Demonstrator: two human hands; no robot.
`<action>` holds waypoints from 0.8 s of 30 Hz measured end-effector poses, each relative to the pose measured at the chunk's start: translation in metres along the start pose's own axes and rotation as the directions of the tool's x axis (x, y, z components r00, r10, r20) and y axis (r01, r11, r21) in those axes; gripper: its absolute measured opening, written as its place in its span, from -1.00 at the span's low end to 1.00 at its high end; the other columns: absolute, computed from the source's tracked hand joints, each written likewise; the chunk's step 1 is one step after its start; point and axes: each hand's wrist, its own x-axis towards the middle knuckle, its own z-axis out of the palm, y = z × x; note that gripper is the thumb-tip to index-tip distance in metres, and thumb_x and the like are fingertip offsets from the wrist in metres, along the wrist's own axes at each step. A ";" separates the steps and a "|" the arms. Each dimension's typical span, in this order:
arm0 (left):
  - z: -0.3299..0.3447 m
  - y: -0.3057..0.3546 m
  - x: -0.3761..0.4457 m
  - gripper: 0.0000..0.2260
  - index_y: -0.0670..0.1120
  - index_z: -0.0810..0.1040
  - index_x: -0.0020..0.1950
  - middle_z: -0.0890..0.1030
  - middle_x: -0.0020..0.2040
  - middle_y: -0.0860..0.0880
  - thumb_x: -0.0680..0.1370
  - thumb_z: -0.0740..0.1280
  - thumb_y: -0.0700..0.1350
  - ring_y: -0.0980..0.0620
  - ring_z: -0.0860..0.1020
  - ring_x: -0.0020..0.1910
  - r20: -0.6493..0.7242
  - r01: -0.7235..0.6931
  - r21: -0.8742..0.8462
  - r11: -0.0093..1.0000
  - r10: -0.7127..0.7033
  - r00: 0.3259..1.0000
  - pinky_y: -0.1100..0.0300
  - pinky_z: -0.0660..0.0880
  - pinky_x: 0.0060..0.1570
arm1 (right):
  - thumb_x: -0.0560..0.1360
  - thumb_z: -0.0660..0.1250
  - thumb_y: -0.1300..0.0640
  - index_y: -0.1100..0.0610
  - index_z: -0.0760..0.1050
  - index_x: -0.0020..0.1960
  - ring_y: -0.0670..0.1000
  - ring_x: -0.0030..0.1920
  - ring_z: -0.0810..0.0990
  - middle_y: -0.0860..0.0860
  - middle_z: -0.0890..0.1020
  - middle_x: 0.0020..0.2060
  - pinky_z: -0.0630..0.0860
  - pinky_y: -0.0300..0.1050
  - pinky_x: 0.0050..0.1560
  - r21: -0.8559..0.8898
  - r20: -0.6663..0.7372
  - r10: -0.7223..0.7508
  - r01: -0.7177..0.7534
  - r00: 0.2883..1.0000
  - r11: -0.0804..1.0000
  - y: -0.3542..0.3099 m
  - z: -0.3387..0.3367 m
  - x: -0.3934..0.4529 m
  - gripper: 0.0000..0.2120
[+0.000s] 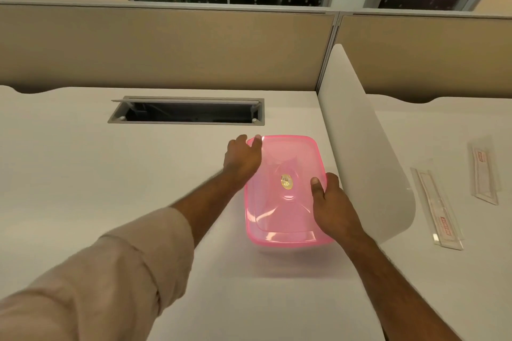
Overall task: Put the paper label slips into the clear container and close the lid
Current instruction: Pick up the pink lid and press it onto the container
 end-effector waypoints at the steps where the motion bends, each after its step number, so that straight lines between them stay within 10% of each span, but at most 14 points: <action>1: 0.001 0.003 0.008 -0.55 -0.14 0.50 0.29 0.54 0.32 -0.15 0.65 0.09 0.16 -0.12 0.55 0.15 -0.011 0.030 -0.029 0.999 -0.031 0.999 0.04 0.50 0.12 | 0.64 -0.03 -0.13 0.13 0.27 0.31 0.23 0.01 0.60 0.17 0.60 0.08 0.55 0.11 0.03 -0.001 0.002 -0.001 0.001 1.000 1.000 0.000 0.000 0.000 -0.59; 9: 0.014 -0.004 0.040 -0.56 -0.14 0.54 -0.17 0.56 -0.24 -0.06 0.57 0.24 0.24 0.00 0.54 -0.28 -0.027 0.197 -0.180 0.964 -0.205 0.978 0.14 0.47 -0.20 | 0.63 -0.01 -0.16 0.13 0.25 0.30 0.20 -0.03 0.59 0.14 0.59 0.07 0.55 0.09 0.00 -0.008 0.004 0.001 -0.001 1.000 1.000 0.004 0.001 0.007 -0.58; 24: 0.017 -0.014 0.049 -0.52 -0.13 0.47 -0.38 0.50 -0.40 -0.04 0.58 0.27 0.19 0.01 0.48 -0.39 -0.036 0.133 -0.131 0.982 -0.139 0.990 0.15 0.44 -0.21 | 0.53 0.11 -0.32 0.27 0.46 0.20 0.24 0.13 0.58 0.20 0.59 0.14 0.52 0.04 0.09 -0.068 -0.126 0.091 -0.100 0.988 0.993 -0.039 0.005 0.101 -0.34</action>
